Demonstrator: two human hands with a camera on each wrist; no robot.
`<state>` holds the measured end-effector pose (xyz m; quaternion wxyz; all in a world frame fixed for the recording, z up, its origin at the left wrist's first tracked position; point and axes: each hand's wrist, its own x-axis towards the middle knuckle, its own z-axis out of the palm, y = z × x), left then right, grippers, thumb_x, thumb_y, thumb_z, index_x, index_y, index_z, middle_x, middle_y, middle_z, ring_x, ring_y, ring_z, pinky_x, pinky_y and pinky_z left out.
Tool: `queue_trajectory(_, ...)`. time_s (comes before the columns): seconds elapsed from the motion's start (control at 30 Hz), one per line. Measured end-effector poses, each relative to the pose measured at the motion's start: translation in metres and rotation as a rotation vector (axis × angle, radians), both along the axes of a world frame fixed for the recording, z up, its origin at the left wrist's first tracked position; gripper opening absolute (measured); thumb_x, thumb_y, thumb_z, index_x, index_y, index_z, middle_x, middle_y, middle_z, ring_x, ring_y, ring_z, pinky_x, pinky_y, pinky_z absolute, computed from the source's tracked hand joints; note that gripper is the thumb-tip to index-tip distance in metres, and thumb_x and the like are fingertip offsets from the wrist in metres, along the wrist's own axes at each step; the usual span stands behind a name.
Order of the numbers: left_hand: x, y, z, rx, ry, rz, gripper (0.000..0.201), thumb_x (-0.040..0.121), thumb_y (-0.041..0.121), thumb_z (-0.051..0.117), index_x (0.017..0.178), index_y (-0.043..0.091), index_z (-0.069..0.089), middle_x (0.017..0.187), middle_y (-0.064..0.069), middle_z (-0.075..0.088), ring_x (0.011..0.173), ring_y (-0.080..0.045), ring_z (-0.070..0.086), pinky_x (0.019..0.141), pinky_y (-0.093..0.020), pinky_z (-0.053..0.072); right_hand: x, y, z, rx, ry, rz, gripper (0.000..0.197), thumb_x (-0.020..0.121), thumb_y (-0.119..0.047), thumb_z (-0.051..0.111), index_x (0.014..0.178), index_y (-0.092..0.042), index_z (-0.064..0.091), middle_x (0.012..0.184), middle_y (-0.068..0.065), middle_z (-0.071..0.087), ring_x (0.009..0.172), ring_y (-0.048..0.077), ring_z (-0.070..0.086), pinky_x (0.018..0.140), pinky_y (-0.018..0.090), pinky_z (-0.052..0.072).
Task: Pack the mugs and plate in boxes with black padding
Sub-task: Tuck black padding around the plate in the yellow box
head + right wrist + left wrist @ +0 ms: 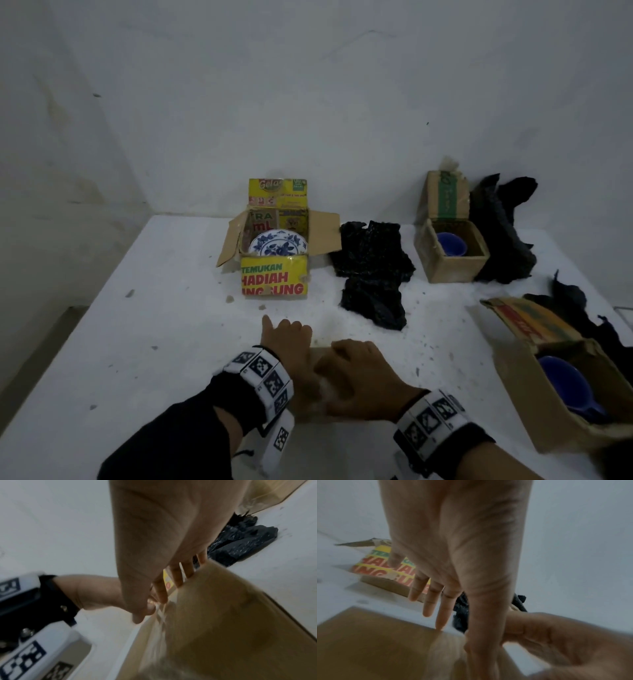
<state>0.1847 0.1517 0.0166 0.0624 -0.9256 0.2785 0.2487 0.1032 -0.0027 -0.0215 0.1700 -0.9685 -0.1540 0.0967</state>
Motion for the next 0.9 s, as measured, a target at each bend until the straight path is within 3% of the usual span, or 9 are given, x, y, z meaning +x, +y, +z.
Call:
queue_trajectory(0.13, 0.042, -0.033, 0.003, -0.213, 0.138, 0.032, 0.063, 0.076, 0.063, 0.058, 0.126, 0.026, 0.044, 0.13, -0.001, 0.045, 0.12, -0.022, 0.044, 0.102, -0.042, 0.035, 0.031, -0.041, 0.006, 0.323, 0.014, -0.206, 0.034, 0.084, -0.041, 0.058, 0.111, -0.021, 0.059, 0.113, -0.001, 0.054, 0.107, 0.015, 0.051, 0.09, 0.025, 0.041)
queue_trajectory(0.27, 0.067, -0.073, -0.01, -0.395, 0.123, -0.006, 0.057, 0.083, 0.05, 0.059, 0.13, 0.023, 0.041, 0.132, -0.002, 0.042, 0.116, -0.023, 0.046, 0.093, -0.04, 0.044, 0.06, -0.083, -0.004, 0.25, -0.148, -0.41, 0.038, 0.081, -0.024, 0.066, 0.116, -0.016, 0.054, 0.114, 0.003, 0.052, 0.106, 0.021, 0.05, 0.079, 0.022, 0.038)
queue_trajectory(0.37, 0.077, -0.101, -0.025, -0.46, 0.071, -0.029, 0.055, 0.082, 0.038, 0.062, 0.13, 0.022, 0.04, 0.138, 0.0, 0.038, 0.117, -0.023, 0.045, 0.091, -0.039, 0.046, 0.08, -0.105, -0.016, 0.112, -0.212, -0.522, 0.061, 0.067, -0.029, 0.075, 0.121, -0.011, 0.054, 0.121, 0.011, 0.054, 0.111, 0.031, 0.052, 0.085, 0.037, 0.047)
queue_trajectory(0.47, 0.084, -0.124, -0.042, -0.413, 0.041, -0.05, 0.062, 0.082, 0.032, 0.062, 0.138, 0.024, 0.034, 0.152, -0.001, 0.021, 0.131, -0.026, 0.034, 0.097, -0.044, 0.043, 0.093, -0.116, -0.033, -0.022, -0.122, -0.549, 0.084, 0.05, -0.049, 0.079, 0.121, -0.012, 0.055, 0.12, 0.018, 0.059, 0.11, 0.038, 0.058, 0.079, 0.046, 0.054)
queue_trajectory(0.53, 0.09, -0.134, -0.05, -0.356, 0.047, -0.055, 0.066, 0.085, 0.032, 0.059, 0.142, 0.026, 0.027, 0.157, -0.002, 0.009, 0.135, -0.029, 0.028, 0.099, -0.046, 0.041, 0.1, -0.121, -0.049, -0.086, -0.048, -0.551, 0.081, 0.048, -0.059, 0.069, 0.115, -0.016, 0.054, 0.113, 0.019, 0.063, 0.102, 0.039, 0.063, 0.073, 0.049, 0.056)
queue_trajectory(0.63, 0.102, -0.142, -0.055, -0.284, 0.067, -0.038, 0.07, 0.086, 0.038, 0.058, 0.144, 0.028, 0.022, 0.158, -0.006, 0.002, 0.136, -0.032, 0.026, 0.101, -0.048, 0.039, 0.106, -0.126, -0.065, -0.165, -0.037, -0.502, 0.052, 0.055, -0.056, 0.06, 0.095, -0.024, 0.065, 0.096, 0.013, 0.067, 0.086, 0.036, 0.067, 0.071, 0.053, 0.054)
queue_trajectory(0.7, 0.107, -0.145, -0.057, -0.268, 0.074, -0.019, 0.063, 0.086, 0.038, 0.059, 0.141, 0.026, 0.031, 0.155, -0.008, 0.015, 0.133, -0.032, 0.03, 0.102, -0.045, 0.038, 0.107, -0.129, -0.065, -0.198, -0.122, -0.479, 0.03, 0.055, -0.046, 0.064, 0.077, -0.027, 0.069, 0.084, 0.005, 0.066, 0.074, 0.029, 0.066, 0.071, 0.054, 0.053)
queue_trajectory(0.77, 0.108, -0.149, -0.059, -0.305, 0.072, -0.008, 0.043, 0.087, 0.034, 0.057, 0.128, 0.023, 0.048, 0.138, -0.007, 0.042, 0.12, -0.029, 0.044, 0.092, -0.037, 0.039, 0.109, -0.13, -0.061, -0.162, -0.218, -0.488, 0.018, 0.057, -0.038, 0.063, 0.069, -0.027, 0.069, 0.078, 0.002, 0.065, 0.068, 0.027, 0.064, 0.074, 0.056, 0.051)
queue_trajectory(0.9, 0.111, -0.146, -0.057, -0.512, 0.08, 0.078, 0.023, 0.085, 0.026, 0.057, 0.108, 0.022, 0.057, 0.105, -0.007, 0.061, 0.091, -0.029, 0.057, 0.07, -0.034, 0.043, 0.118, -0.13, -0.047, 0.08, -0.273, -0.584, 0.017, 0.069, -0.035, 0.051, 0.068, -0.022, 0.061, 0.076, 0.002, 0.062, 0.067, 0.026, 0.06, 0.077, 0.047, 0.048)
